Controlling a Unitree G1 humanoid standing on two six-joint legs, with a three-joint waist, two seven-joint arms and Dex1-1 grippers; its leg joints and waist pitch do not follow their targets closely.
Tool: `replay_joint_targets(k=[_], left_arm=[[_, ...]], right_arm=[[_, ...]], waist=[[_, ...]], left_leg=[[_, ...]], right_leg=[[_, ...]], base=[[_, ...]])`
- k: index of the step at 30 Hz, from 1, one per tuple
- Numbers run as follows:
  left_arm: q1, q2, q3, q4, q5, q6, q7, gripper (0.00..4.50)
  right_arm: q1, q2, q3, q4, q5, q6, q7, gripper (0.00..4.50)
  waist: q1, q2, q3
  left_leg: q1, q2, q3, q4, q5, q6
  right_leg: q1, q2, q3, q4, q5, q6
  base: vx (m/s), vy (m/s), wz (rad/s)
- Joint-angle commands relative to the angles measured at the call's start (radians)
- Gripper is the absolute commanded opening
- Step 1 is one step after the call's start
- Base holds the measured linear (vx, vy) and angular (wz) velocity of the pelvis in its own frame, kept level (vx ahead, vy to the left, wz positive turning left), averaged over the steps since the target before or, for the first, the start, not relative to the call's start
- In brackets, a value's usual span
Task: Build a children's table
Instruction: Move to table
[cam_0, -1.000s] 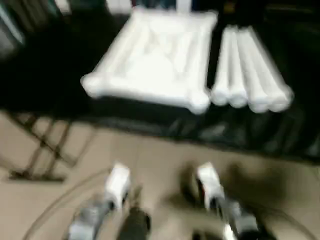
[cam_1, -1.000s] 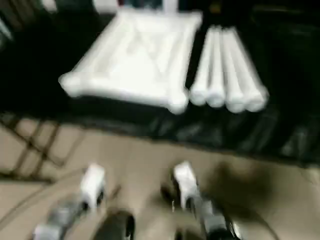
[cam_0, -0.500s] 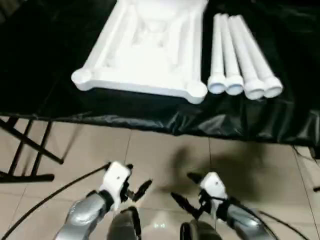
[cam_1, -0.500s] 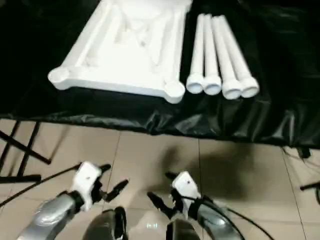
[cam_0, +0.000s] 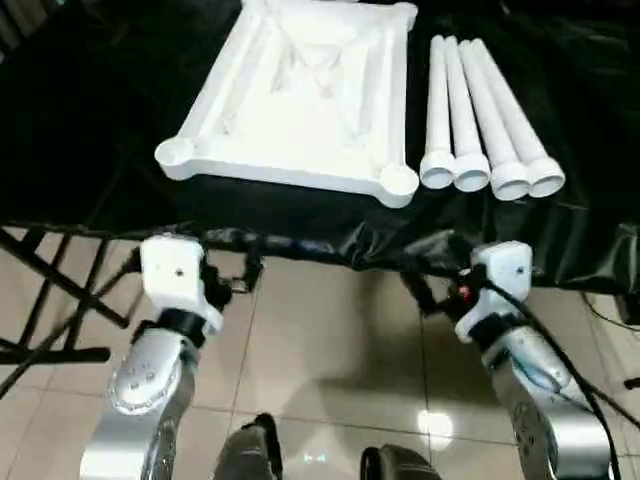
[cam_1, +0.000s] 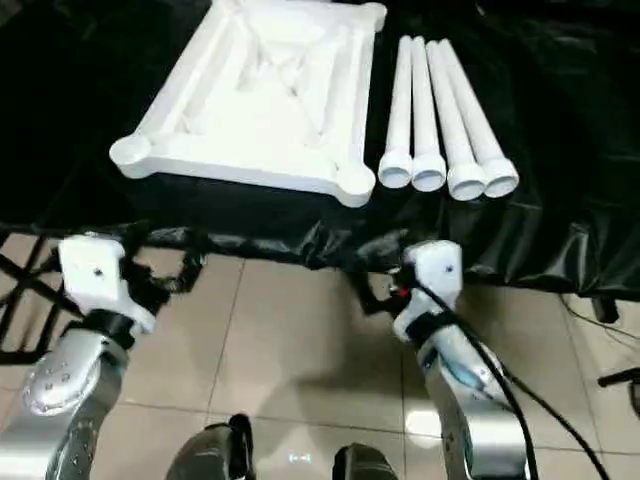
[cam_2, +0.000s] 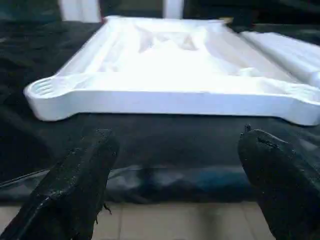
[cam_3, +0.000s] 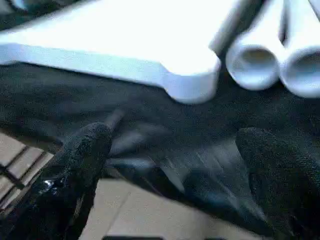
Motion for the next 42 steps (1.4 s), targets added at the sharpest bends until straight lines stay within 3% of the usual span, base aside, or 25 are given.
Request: replay_joint_targets(k=[1,6,10,14,16,18,19,20,21,22,23,24,25,26,27,29,30,31,32,34,36,38,39,40,42], left_arm=[[-0.004,0.01,-0.013,-0.007,0.044,0.048,0.02,4.38],[-0.045,-0.002,-0.039,0.015,0.069,0.065,0.039,4.38],[-0.144,-0.028,-0.014,0.093,0.038,0.072,0.06,4.38],[-0.189,0.004,-0.005,0.196,0.078,0.035,0.054,4.38],[-0.209,0.002,0.0,0.198,0.076,0.048,0.059,4.38],[-0.214,-0.001,0.0,0.197,0.074,0.053,0.06,4.38],[-0.219,-0.001,0.0,0.204,0.072,0.05,0.059,4.38],[-0.223,-0.002,0.0,0.212,0.069,0.041,0.057,4.38],[-0.23,-0.002,-0.004,0.24,0.067,0.016,0.052,4.38],[-0.234,-0.004,-0.01,0.255,0.067,0.004,0.048,4.38],[-0.234,-0.004,-0.011,0.258,0.066,0.002,0.047,4.38],[-0.237,-0.004,-0.014,0.268,0.069,-0.003,0.048,4.38],[-0.241,-0.008,-0.014,0.278,0.07,-0.007,0.052,4.38],[-0.244,-0.014,-0.011,0.283,0.069,-0.01,0.054,4.38],[-0.245,-0.017,-0.009,0.285,0.07,-0.01,0.056,4.38],[-0.245,-0.026,-0.002,0.29,0.072,-0.011,0.064,4.38],[-0.247,-0.029,-0.001,0.298,0.072,-0.015,0.065,4.38],[-0.248,-0.032,0.0,0.307,0.071,-0.02,0.066,4.38],[-0.25,-0.035,0.002,0.318,0.067,-0.025,0.065,4.38],[-0.249,-0.035,0.007,0.336,0.057,-0.04,0.066,4.38],[-0.244,-0.044,0.024,0.37,0.042,-0.061,0.075,4.38],[-0.24,-0.047,0.027,0.39,0.056,-0.073,0.083,4.38],[-0.238,-0.049,0.025,0.388,0.061,-0.073,0.084,4.38],[-0.237,-0.049,0.025,0.388,0.061,-0.073,0.084,4.38],[-0.237,-0.056,0.021,0.372,0.065,-0.069,0.086,4.38]], right_arm=[[0.022,0.015,0.001,-0.04,0.001,0.037,-0.036,4.5],[-0.026,0.033,0.001,-0.025,0.005,0.075,-0.072,4.5],[-0.127,0.003,-0.013,0.0,-0.024,0.104,-0.097,4.5],[-0.16,0.024,-0.016,0.033,-0.029,0.117,-0.139,4.5],[-0.158,0.02,-0.015,0.054,-0.018,0.148,-0.136,4.5],[-0.159,0.02,-0.015,0.056,-0.012,0.153,-0.132,4.5],[-0.163,0.019,-0.006,0.06,-0.02,0.139,-0.133,4.5],[-0.168,0.016,0.007,0.067,-0.032,0.128,-0.134,4.5],[-0.175,0.011,0.034,0.081,-0.059,0.11,-0.14,4.5],[-0.176,0.014,0.039,0.087,-0.061,0.11,-0.144,4.5],[-0.176,0.015,0.039,0.088,-0.061,0.11,-0.144,4.5],[-0.175,0.019,0.041,0.092,-0.061,0.11,-0.147,4.5],[-0.175,0.022,0.042,0.095,-0.062,0.109,-0.148,4.5],[-0.176,0.023,0.044,0.097,-0.059,0.111,-0.148,4.5],[-0.18,0.023,0.044,0.101,-0.059,0.11,-0.148,4.5],[-0.196,0.023,0.046,0.128,-0.062,0.103,-0.151,4.5],[-0.204,0.022,0.047,0.14,-0.066,0.097,-0.152,4.5],[-0.21,0.021,0.05,0.15,-0.069,0.092,-0.152,4.5],[-0.217,0.017,0.055,0.158,-0.074,0.089,-0.15,4.5],[-0.226,0.016,0.063,0.167,-0.082,0.084,-0.148,4.5],[-0.239,0.013,0.074,0.193,-0.093,0.071,-0.146,4.5],[-0.252,0.011,0.078,0.222,-0.092,0.063,-0.148,4.5],[-0.258,0.009,0.079,0.232,-0.091,0.06,-0.146,4.5],[-0.258,0.008,0.079,0.232,-0.091,0.06,-0.146,4.5],[-0.275,0.002,0.082,0.26,-0.092,0.045,-0.135,4.5]], waist=[[0.001,-0.006,-0.097],[0.009,0.031,-0.089],[0.011,0.023,-0.08],[0.01,0.052,-0.143],[-0.014,0.052,-0.171],[-0.042,0.036,-0.19],[-0.042,0.036,-0.19],[0.008,-0.013,-0.184],[0.036,0.002,-0.19],[0.047,0.009,-0.196],[0.051,0.028,-0.203],[-0.049,0.074,-0.204],[-0.082,0.073,-0.236],[-0.07,0.066,-0.221],[-0.077,0.056,-0.202],[-0.072,0.034,-0.179],[-0.044,-0.04,-0.162],[-0.034,-0.068,-0.173],[-0.027,-0.066,-0.197],[-0.025,-0.053,-0.178],[-0.03,-0.03,-0.168],[-0.035,0.021,-0.17],[-0.058,0.026,-0.149],[-0.091,0.058,-0.179],[-0.098,0.038,-0.19]], left_leg=[[0.039,0.053,-0.037,-0.033,0.076,0.104],[0.089,0.046,-0.02,-0.071,-0.426,0.012],[0.13,0.026,-0.008,-0.068,-0.537,-0.031],[0.154,0.036,-0.031,-0.088,-0.394,0.02],[0.193,0.053,-0.067,-0.084,-0.3,0.13],[0.239,0.084,-0.113,-0.046,-0.181,0.366],[0.239,0.084,-0.113,-0.046,-0.181,0.366],[0.034,-0.087,-0.001,0.061,-0.169,0.335],[-0.016,-0.092,-0.01,0.087,-0.163,0.288],[-0.051,-0.059,-0.041,0.094,-0.092,0.213],[-0.033,-0.049,-0.045,0.062,-0.059,0.191],[0.22,0.089,-0.214,0.0,0.014,0.425],[0.302,0.144,-0.267,0.014,0.116,0.564],[0.261,0.143,-0.255,0.02,0.182,0.599],[0.188,0.106,-0.199,-0.02,0.057,0.508],[0.155,0.06,-0.131,-0.047,-0.126,0.416],[0.107,-0.06,-0.031,0.001,-0.402,0.254],[0.108,-0.104,-0.025,0.113,-0.379,0.214],[0.067,-0.095,-0.063,0.193,-0.239,0.148],[0.021,-0.092,-0.094,0.209,-0.155,0.089],[0.018,-0.05,-0.103,0.155,-0.084,0.077],[0.082,-0.012,-0.092,0.026,-0.117,0.062],[0.099,0.017,-0.124,-0.023,-0.294,0.06],[0.192,0.091,-0.21,-0.071,-0.64,0.045],[0.224,0.096,-0.23,-0.075,-0.633,0.206]], right_leg=[[0.025,-0.075,0.031,-0.035,0.544,-0.133],[0.058,-0.058,0.016,-0.125,-0.2,-0.136],[0.087,-0.059,0.02,-0.184,-0.552,-0.116],[0.129,-0.038,0.013,-0.157,-0.256,-0.098],[0.106,-0.021,-0.007,-0.107,-0.025,-0.053],[0.035,-0.044,-0.008,-0.037,0.09,0.022],[0.035,-0.044,-0.008,-0.037,0.09,0.022],[0.219,-0.043,0.078,-0.121,0.3,0.107],[0.249,-0.097,0.12,-0.135,0.331,0.137],[0.27,-0.084,0.109,-0.132,0.387,0.187],[0.265,-0.042,0.077,-0.114,0.423,0.23],[0.011,0.018,-0.04,0.068,0.123,0.292],[-0.073,-0.021,-0.041,0.122,-0.081,0.246],[-0.101,-0.044,-0.023,0.153,-0.159,0.16],[-0.085,-0.041,-0.019,0.172,-0.037,0.115],[-0.074,-0.036,-0.017,0.111,0.102,0.041],[0.013,-0.086,0.063,-0.097,-0.086,-0.015],[0.042,-0.114,0.118,-0.144,-0.446,0.024],[0.117,-0.186,0.181,-0.154,-0.678,-0.094],[0.124,-0.152,0.174,-0.14,-0.594,-0.155],[0.121,-0.139,0.125,-0.167,-0.504,-0.299],[0.097,-0.066,0.02,-0.155,-0.474,-0.255],[0.066,-0.017,-0.015,-0.115,-0.445,-0.213],[0.008,0.001,-0.034,0.019,-0.267,-0.157],[-0.053,-0.017,-0.046,0.096,-0.035,-0.003]], base=[[0.0,0.0,0.0],[0.0,0.0,0.0],[0.0,0.0,0.0],[0.071,0.021,0.0],[0.148,0.015,0.04],[0.153,-0.03,0.06],[0.149,-0.048,0.05],[0.13,-0.044,0.13],[0.149,0.013,0.2],[0.149,0.013,0.2],[0.177,0.028,0.04],[0.171,-0.058,-0.25],[0.171,-0.058,-0.25],[0.124,-0.092,-0.25],[0.092,-0.052,-0.06],[0.081,-0.056,-0.06],[0.09,-0.116,0.02],[0.09,-0.116,0.02],[0.145,-0.118,0.05],[0.14,-0.066,0.06],[0.124,-0.002,0.12],[0.132,0.047,0.08],[0.141,0.108,0.06],[0.141,0.108,0.06],[0.172,0.058,0.04]])
